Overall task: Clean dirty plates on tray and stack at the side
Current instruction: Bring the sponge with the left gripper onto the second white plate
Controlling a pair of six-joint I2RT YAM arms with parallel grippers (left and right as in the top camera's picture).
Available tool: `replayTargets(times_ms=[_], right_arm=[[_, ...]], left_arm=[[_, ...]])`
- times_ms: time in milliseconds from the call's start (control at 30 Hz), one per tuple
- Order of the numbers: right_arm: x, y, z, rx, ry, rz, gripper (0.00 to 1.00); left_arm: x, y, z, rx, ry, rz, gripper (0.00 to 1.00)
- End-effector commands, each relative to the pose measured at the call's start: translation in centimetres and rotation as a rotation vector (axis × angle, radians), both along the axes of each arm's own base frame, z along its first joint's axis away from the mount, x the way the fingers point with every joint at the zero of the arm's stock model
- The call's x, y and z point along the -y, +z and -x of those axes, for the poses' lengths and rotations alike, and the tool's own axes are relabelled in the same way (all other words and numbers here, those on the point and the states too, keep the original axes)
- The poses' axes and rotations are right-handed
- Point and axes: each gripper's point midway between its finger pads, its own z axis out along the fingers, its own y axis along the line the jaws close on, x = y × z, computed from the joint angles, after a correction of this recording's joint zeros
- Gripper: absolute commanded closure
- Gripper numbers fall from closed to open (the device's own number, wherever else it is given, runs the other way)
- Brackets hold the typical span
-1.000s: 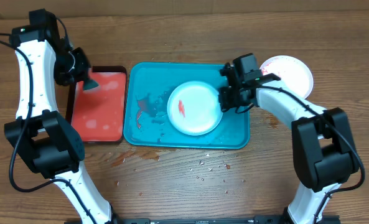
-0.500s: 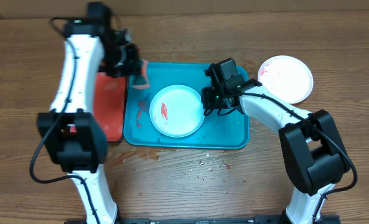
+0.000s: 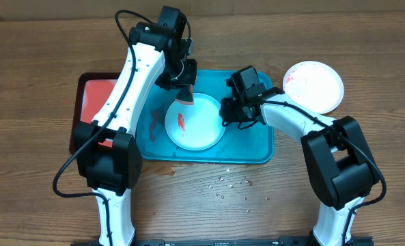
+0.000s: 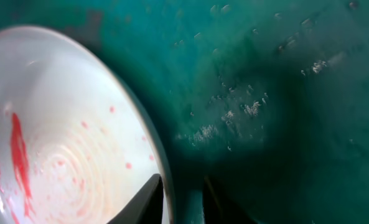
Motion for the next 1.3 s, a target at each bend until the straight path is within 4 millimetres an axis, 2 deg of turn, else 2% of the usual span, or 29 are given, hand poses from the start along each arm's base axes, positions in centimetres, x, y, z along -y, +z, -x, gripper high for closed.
replayTargets(times_ms=[0, 33, 200, 367, 500, 633, 800, 1000, 1133, 1267], right_arm=[[0.8, -1.3, 0.8, -0.035, 0.004, 0.037, 0.87], [0.8, -1.3, 0.8, -0.035, 0.004, 0.037, 0.91], [0.6, -1.2, 0.5, -0.023, 0.001, 0.03, 0.96], [0.0, -0.6, -0.7, 0.004, -0.069, -0.017, 0.96], [-0.6, 0.0, -1.8, 0.009, -0.162, -0.078, 0.96], [-0.9, 0.4, -2.5, 0.018, -0.214, -0.109, 0.96], [-0.9, 0.6, -3.0, 0.026, -0.26, -0.122, 0.96], [-0.8, 0.5, -2.8, 0.015, -0.26, -0.115, 0.96], [-0.7, 0.4, -2.6, 0.011, -0.257, -0.109, 0.96], [-0.7, 0.4, -2.6, 0.011, -0.257, -0.109, 0.96]], left_arm=[[-1.0, -0.6, -0.3, -0.006, 0.038, -0.036, 0.96], [-1.0, -0.6, -0.3, -0.008, 0.039, -0.033, 0.96], [-1.0, -0.6, -0.1, -0.016, 0.038, -0.031, 0.96], [-0.9, -1.3, 0.1, -0.033, 0.073, -0.025, 0.96], [-0.5, -2.8, 0.3, -0.055, 0.119, -0.008, 0.96], [1.6, -4.8, 0.8, -0.077, 0.094, 0.08, 0.96], [3.3, -7.1, 0.5, -0.058, 0.159, 0.113, 0.96], [5.7, -8.3, -0.5, 0.022, 0.136, 0.155, 0.96], [5.5, -8.5, -0.3, 0.012, 0.138, 0.14, 0.96], [4.0, -9.2, 0.0, -0.014, 0.165, 0.098, 0.96]])
